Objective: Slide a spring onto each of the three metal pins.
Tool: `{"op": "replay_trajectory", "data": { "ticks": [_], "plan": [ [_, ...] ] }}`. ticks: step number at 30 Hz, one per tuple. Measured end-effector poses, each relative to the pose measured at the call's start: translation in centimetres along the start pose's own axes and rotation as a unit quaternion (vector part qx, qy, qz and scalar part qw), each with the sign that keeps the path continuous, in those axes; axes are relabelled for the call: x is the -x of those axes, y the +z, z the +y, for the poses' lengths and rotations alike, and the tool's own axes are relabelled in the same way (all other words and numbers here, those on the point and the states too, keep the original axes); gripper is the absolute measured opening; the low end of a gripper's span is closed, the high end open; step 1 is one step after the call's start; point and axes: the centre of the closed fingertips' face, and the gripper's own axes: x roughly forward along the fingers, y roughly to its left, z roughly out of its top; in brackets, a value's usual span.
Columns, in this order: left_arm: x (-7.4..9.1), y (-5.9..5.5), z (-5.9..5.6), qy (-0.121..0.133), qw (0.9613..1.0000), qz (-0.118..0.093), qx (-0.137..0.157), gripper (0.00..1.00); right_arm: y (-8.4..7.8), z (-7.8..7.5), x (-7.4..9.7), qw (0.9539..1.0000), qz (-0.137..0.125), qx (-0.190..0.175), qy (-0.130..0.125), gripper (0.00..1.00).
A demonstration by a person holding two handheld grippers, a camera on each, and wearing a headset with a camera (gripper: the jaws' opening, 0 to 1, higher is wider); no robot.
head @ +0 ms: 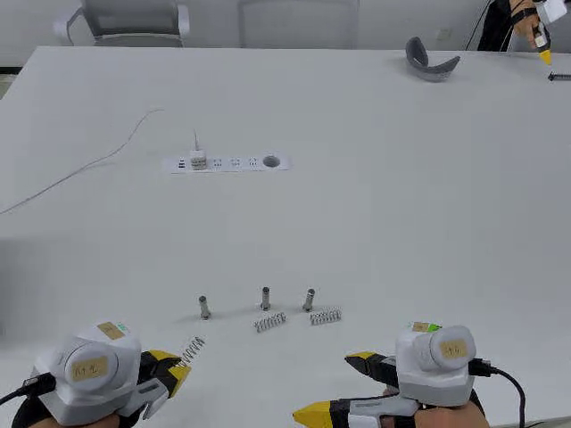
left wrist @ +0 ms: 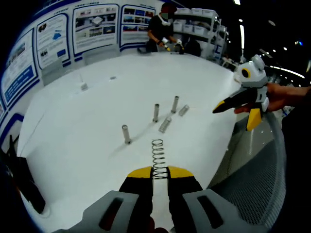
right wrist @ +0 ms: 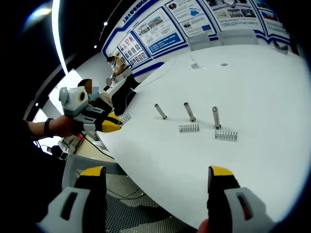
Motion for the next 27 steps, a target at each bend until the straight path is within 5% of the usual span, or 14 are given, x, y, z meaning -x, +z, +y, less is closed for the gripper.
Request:
{"op": "replay_trajectory", "data": {
  "ticks": [15,27],
  "plan": [
    [0.5,2.1,-3.1,-0.034,0.9985,-0.011,-0.042,0.1,1.5,1.9,-1.2,0.9989,0.008,0.022,0.04,0.86],
    [0.1,3.5,-5.7,-0.067,0.9947,-0.012,-0.078,0.1,3.8,4.3,-2.3,0.9955,-0.012,0.011,0.093,0.73]
  ]
}}
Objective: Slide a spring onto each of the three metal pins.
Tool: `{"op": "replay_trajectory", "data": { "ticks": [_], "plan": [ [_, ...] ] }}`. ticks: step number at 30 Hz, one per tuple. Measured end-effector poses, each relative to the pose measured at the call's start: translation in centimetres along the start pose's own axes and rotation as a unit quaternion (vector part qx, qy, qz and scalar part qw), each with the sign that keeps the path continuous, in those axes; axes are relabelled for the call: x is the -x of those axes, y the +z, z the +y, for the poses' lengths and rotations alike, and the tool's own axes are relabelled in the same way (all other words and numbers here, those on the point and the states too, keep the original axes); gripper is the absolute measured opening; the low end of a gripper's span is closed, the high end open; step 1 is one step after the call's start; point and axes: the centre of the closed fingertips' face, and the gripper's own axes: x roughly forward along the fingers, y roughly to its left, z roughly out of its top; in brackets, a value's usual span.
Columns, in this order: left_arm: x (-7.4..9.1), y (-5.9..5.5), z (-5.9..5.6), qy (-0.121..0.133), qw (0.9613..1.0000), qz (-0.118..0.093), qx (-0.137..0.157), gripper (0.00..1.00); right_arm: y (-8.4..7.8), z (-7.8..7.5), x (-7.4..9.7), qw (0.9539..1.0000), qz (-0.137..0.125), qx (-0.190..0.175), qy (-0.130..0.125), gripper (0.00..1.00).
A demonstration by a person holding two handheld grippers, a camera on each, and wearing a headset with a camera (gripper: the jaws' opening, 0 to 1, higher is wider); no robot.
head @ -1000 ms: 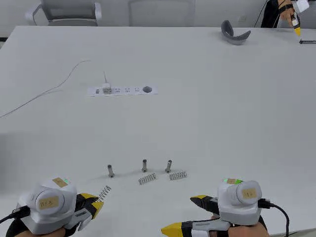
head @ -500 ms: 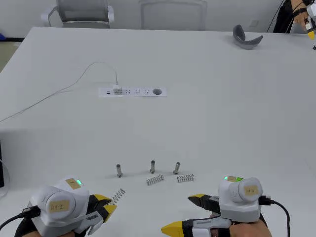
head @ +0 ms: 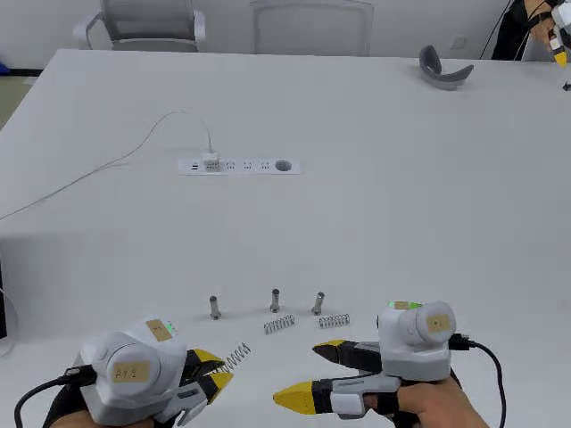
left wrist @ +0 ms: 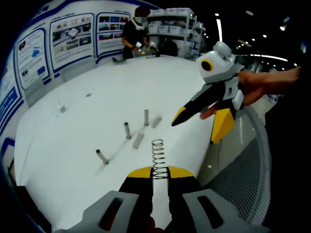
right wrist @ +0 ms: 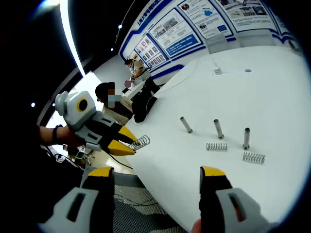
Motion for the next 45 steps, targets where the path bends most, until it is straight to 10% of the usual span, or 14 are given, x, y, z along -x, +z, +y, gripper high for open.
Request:
{"op": "replay_trajectory", "data": {
  "ticks": [12,30,45],
  "plan": [
    [-1.0,1.7,-2.5,-0.036,0.9985,-0.001,-0.042,0.1,2.0,2.1,-0.8,0.9947,-0.044,-0.064,0.067,0.51],
    [-1.5,2.5,-4.2,-0.069,0.9944,-0.003,-0.08,0.1,1.8,2.9,-0.4,0.9919,-0.046,-0.076,0.091,0.15],
    [-1.5,3.7,-4.4,-0.103,0.9908,-0.023,-0.085,0.1,2.6,3.4,0.5,0.9931,-0.034,-0.054,0.099,0.12]
  ]
}}
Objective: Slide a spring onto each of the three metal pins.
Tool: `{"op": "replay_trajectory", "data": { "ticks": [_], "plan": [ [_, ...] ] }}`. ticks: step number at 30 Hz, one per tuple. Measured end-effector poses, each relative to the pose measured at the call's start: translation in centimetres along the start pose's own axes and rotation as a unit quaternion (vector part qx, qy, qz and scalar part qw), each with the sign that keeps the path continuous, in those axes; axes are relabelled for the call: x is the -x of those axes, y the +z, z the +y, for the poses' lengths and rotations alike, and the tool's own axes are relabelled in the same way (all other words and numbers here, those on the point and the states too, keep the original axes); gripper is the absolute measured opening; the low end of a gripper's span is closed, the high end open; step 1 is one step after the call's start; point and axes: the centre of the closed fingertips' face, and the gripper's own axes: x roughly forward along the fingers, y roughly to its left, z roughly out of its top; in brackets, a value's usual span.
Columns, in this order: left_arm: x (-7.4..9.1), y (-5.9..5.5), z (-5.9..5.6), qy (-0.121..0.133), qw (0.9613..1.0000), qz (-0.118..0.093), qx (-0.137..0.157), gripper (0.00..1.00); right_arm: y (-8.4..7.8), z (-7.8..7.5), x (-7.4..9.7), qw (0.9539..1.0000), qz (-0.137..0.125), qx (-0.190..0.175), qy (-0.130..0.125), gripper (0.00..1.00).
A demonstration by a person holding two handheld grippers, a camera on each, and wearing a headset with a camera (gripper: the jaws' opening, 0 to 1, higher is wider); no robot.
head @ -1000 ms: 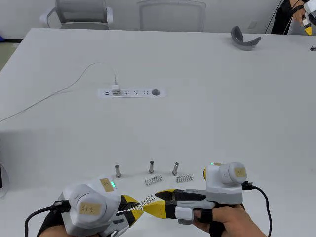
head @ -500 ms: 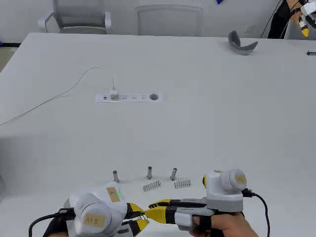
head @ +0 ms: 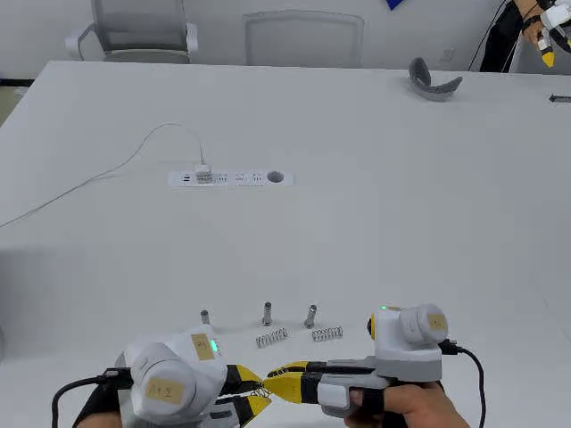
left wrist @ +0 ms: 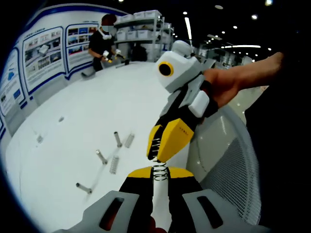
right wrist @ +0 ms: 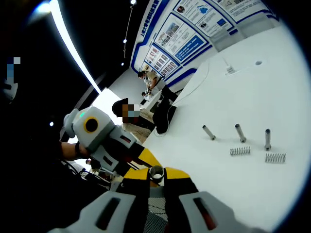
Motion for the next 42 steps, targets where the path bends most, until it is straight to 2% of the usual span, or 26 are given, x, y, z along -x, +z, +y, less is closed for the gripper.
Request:
{"op": "replay_trajectory", "data": {
  "ticks": [1,5,8,10,11,13,14,18,20,21,23,24,27,30,33,35,37,39,42],
  "plan": [
    [0.0,0.3,-0.1,-0.008,0.9999,-0.007,0.002,0.1,0.1,0.1,0.2,0.9997,0.014,0.021,0.0,0.12],
    [0.2,1.5,-0.4,-0.033,0.9989,-0.034,0.002,0.1,0.7,0.9,0.8,0.9964,0.05,0.068,0.003,0.12],
    [0.4,2.5,-0.5,-0.045,0.9978,-0.049,-0.001,0.1,1.2,1.5,1.5,0.9888,0.08,0.126,0.005,0.12],
    [0.4,3.1,-0.6,-0.053,0.9971,-0.055,-0.007,0.1,1.3,1.8,1.9,0.978,0.11,0.177,0.007,0.12],
    [0.3,3.4,-0.8,-0.058,0.9966,-0.057,-0.013,0.1,1.2,1.9,2.1,0.9706,0.131,0.202,0.009,0.12],
    [0.2,3.6,-1.0,-0.063,0.9962,-0.058,-0.018,0.1,1.0,1.9,2.4,0.9618,0.156,0.225,0.011,0.12],
    [0.1,3.8,-1.1,-0.067,0.9958,-0.059,-0.02,0.1,1.0,2.0,2.5,0.9577,0.169,0.232,0.016,0.12],
    [0.0,4.5,-1.3,-0.077,0.9945,-0.066,-0.024,0.1,1.4,2.4,2.9,0.9502,0.183,0.251,0.027,0.12],
    [0.0,4.7,-1.4,-0.082,0.994,-0.068,-0.026,0.1,1.3,2.3,3.1,0.9414,0.198,0.271,0.028,0.13],
    [-0.1,4.7,-1.4,-0.086,0.9936,-0.068,-0.027,0.1,1.2,2.3,3.1,0.934,0.21,0.288,0.029,0.13],
    [-0.2,4.7,-1.5,-0.092,0.9931,-0.066,-0.03,0.1,1.0,2.3,3.0,0.9257,0.219,0.306,0.035,0.13],
    [-0.2,4.8,-1.7,-0.096,0.9927,-0.065,-0.033,0.09,0.8,2.4,2.9,0.9238,0.222,0.309,0.041,0.13],
    [-0.3,4.4,-1.9,-0.104,0.992,-0.054,-0.047,0.09,0.5,2.3,2.8,0.9226,0.233,0.305,0.044,0.13],
    [-0.3,4.2,-2.3,-0.114,0.9912,-0.049,-0.045,0.09,0.0,2.5,2.8,0.9185,0.241,0.309,0.05,0.13],
    [-0.3,3.8,-2.6,-0.123,0.9903,-0.045,-0.045,0.1,-0.5,2.6,2.7,0.9121,0.252,0.318,0.056,0.13],
    [-0.3,3.6,-2.7,-0.125,0.9902,-0.044,-0.045,0.1,-0.7,2.6,2.6,0.9046,0.256,0.336,0.059,0.13],
    [-0.4,3.2,-2.6,-0.121,0.9907,-0.045,-0.042,0.1,-0.8,2.4,2.4,0.9061,0.253,0.335,0.054,0.12],
    [-0.4,2.9,-2.4,-0.115,0.9915,-0.048,-0.037,0.1,-0.9,2.2,2.1,0.9098,0.249,0.328,0.05,0.12],
    [-0.3,2.5,-2.3,-0.109,0.9924,-0.053,-0.022,0.11,-1.1,2.2,1.8,0.9116,0.246,0.326,0.048,0.12]
  ]
}}
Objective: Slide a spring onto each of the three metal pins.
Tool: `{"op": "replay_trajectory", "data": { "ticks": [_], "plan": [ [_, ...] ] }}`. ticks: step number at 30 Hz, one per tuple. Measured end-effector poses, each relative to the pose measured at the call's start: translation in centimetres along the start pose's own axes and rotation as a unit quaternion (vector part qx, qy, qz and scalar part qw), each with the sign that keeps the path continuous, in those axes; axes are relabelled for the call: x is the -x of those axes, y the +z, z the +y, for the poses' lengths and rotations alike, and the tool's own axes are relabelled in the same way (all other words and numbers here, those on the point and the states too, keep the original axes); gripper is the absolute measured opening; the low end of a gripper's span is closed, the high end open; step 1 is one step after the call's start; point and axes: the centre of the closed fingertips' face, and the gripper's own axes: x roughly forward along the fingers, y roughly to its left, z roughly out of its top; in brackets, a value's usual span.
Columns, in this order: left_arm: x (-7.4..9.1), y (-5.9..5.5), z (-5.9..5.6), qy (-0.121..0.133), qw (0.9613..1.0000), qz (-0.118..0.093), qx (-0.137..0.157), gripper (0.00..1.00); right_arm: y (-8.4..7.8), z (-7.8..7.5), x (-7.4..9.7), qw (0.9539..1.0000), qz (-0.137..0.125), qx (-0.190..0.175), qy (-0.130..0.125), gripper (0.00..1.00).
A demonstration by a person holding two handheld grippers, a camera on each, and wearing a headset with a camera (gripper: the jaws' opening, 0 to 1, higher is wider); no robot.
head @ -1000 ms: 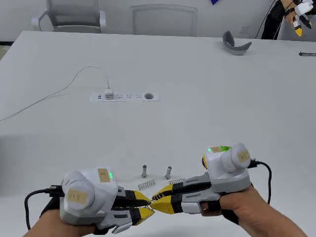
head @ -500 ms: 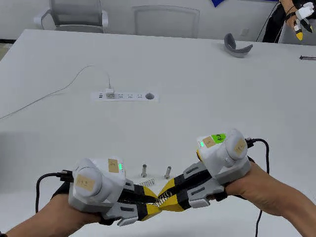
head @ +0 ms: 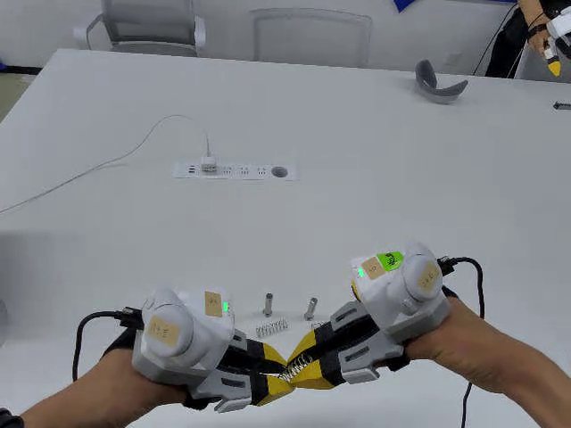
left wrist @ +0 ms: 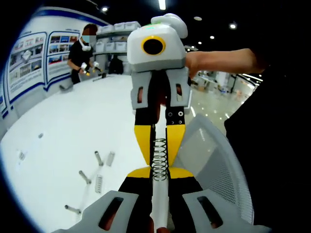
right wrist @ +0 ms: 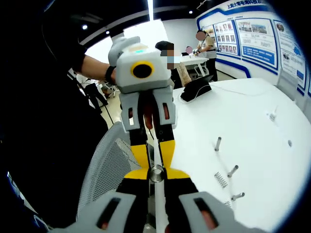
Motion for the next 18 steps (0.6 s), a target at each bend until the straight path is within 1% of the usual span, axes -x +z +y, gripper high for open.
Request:
{"op": "replay_trajectory", "data": {
  "ticks": [6,8,12,15,16,18],
  "plan": [
    [0.5,-0.9,0.1,0.017,0.9994,-0.011,0.028,0.14,0.1,0.1,-0.6,1.0,-0.001,-0.004,0.002,0.12],
    [0.8,-1.3,0.2,0.022,0.999,-0.011,0.038,0.15,0.3,0.2,-0.7,0.9999,-0.007,-0.009,0.004,0.12],
    [1.7,-1.9,0.5,0.036,0.9973,-0.021,0.059,0.17,0.5,0.1,-0.8,0.9999,-0.01,-0.009,0.004,0.12],
    [2.2,-3.1,1.1,0.046,0.9956,-0.016,0.081,0.18,0.6,-0.2,-0.8,0.9998,-0.015,-0.013,0.001,0.12],
    [2.3,-3.3,1.2,0.048,0.9951,-0.015,0.085,0.18,0.6,-0.4,-0.8,0.9997,-0.017,-0.015,-0.001,0.12],
    [2.9,-4.0,1.7,0.06,0.9939,-0.012,0.092,0.19,0.5,-0.9,-0.6,0.9995,-0.021,-0.023,-0.01,0.12]
  ]
}}
